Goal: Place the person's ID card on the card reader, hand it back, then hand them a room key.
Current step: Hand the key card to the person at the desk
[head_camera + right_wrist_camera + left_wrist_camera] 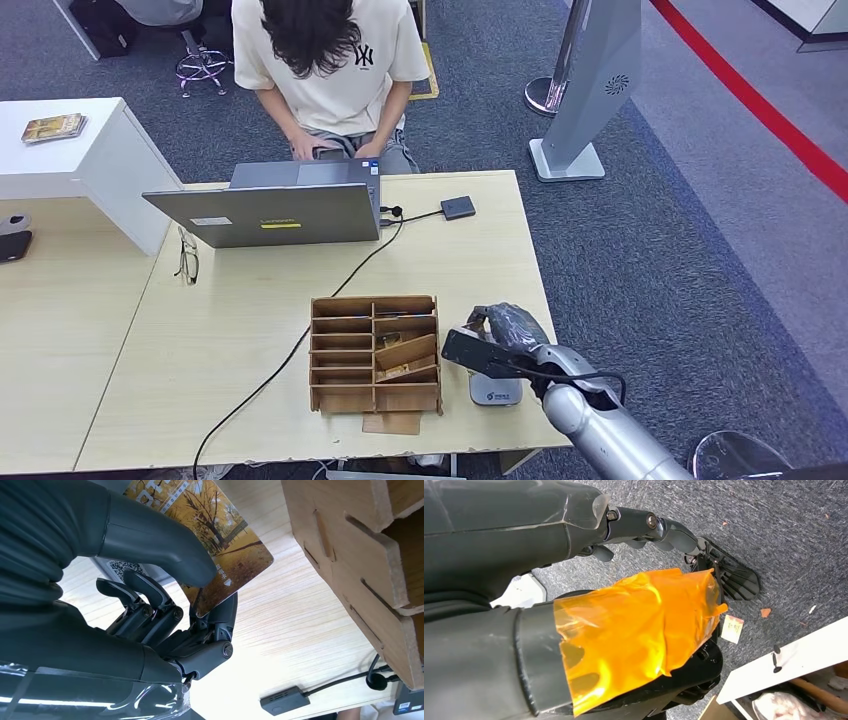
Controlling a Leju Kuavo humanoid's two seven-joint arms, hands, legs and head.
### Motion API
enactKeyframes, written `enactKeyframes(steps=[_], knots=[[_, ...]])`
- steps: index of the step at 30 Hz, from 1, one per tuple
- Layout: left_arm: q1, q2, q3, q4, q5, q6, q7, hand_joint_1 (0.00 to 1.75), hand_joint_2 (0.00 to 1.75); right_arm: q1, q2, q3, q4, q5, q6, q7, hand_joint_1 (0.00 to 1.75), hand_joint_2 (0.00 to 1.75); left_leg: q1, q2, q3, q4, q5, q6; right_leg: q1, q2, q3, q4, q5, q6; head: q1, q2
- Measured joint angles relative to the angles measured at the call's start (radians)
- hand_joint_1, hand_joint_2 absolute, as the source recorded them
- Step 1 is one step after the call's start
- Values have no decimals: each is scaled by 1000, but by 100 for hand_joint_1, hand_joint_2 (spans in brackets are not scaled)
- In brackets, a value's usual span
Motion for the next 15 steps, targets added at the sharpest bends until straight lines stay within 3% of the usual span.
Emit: enactKeyframes(steps=[15], knots=[[0,0,-3,0,11,7,-6,0,0,-7,2,5,10,-1,0,-3,175,175,0,0,0,0,0,0,0,0,0,0,0,0,0,0]])
